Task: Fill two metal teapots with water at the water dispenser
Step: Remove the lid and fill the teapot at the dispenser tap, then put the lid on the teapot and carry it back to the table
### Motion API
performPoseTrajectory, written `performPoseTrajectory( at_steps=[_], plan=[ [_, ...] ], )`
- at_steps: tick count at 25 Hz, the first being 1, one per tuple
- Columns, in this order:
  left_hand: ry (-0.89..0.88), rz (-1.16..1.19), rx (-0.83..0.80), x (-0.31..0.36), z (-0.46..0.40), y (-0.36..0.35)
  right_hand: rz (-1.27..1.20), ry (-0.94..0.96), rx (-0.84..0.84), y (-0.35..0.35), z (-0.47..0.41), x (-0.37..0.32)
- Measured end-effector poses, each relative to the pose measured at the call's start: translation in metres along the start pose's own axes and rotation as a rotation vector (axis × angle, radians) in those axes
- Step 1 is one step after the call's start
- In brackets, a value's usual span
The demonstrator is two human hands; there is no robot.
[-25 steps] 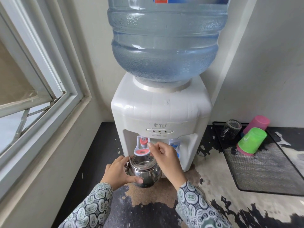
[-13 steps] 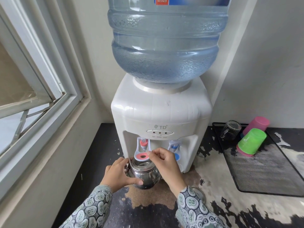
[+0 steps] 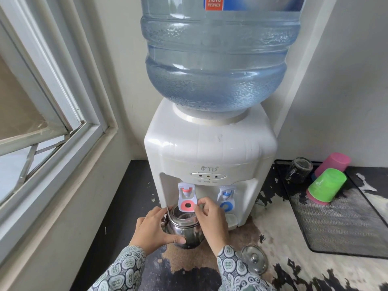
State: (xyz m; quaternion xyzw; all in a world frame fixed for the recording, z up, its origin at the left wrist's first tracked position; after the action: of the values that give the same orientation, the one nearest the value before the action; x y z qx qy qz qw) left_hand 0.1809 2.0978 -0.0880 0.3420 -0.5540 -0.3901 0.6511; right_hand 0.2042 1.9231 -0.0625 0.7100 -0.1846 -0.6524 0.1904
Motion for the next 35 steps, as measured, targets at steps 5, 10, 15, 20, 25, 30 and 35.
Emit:
performPoseTrajectory(
  at_steps=[5, 10, 15, 20, 25, 30, 35],
  plan=[
    [-0.021, -0.005, 0.034, -0.002, 0.003, -0.004, 0.269, -0.02, -0.125, -0.002, 0.024, 0.009],
    [-0.057, -0.025, 0.046, 0.003, 0.014, -0.007, 0.36, -0.175, -0.281, -0.005, 0.034, 0.023],
    [-0.097, -0.071, 0.117, 0.011, 0.036, -0.02, -0.081, -0.179, -0.327, 0.002, 0.059, 0.042],
    [-0.151, -0.072, 0.196, 0.017, 0.071, -0.05, -0.121, -0.145, -0.261, 0.013, 0.1, 0.061],
    [-0.155, -0.032, 0.125, 0.019, 0.087, -0.073, -0.066, -0.181, -0.268, 0.024, 0.124, 0.08],
    [-0.184, -0.034, 0.093, 0.017, 0.09, -0.082, -0.043, -0.237, -0.292, 0.028, 0.13, 0.092],
    [-0.185, -0.035, 0.066, 0.017, 0.092, -0.084, 0.166, -0.243, -0.026, 0.058, 0.099, 0.114]
  ],
)
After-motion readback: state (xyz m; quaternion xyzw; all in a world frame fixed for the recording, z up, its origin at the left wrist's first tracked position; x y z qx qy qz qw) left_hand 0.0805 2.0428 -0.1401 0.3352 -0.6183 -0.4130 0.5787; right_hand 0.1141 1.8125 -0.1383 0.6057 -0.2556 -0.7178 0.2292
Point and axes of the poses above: each hand's wrist, its own z-axis away from the middle knuckle, its own y-axis out of the back of the hand, x = y × z, the point moved 1 cm from there along -z, towards the middle knuckle, and after that the axes turned 3 degrees about -z, right-handed, at the moved point
